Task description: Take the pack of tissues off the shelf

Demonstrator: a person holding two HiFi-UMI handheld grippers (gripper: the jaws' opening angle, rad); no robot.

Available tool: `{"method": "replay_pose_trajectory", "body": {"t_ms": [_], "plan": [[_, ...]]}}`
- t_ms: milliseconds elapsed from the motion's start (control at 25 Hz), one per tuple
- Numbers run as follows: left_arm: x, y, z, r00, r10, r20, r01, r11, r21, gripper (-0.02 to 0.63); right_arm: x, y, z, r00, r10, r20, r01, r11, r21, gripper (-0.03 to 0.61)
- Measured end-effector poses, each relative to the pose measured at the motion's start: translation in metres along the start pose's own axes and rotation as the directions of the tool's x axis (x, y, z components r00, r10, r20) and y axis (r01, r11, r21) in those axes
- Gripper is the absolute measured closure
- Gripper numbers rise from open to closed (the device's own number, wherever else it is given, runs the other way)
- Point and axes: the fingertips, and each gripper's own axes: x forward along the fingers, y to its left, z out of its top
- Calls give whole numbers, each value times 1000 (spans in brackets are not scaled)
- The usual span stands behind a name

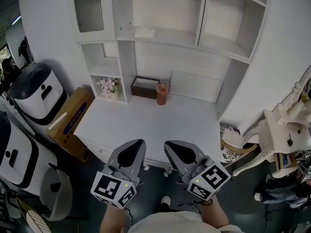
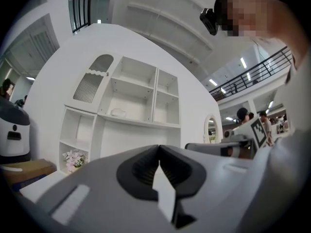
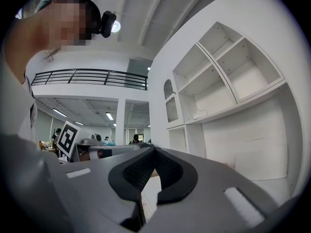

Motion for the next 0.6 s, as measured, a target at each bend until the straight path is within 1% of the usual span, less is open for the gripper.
{"method": "replay_pose_trajectory", "body": {"t_ms": [200,360,520,600], "plan": [[31,9,0,1000,15,8,-15,1000,-3,612,11,-31,0,1000,18,-1,-18,1000,-1,578],[49,8,-6,1000,27,9,-28,1000,8,612,13,-51,-2,1000,29,4,-29,1000,6,578],[58,12,-8,999,52,8,-52,998,33,612,16,-62,-4,999,48,7,-48,999,16,578],[59,15,-7,998,61,9,-61,998,28,612,19,-63,-6,998,57,4,-57,998,18,578]]}}
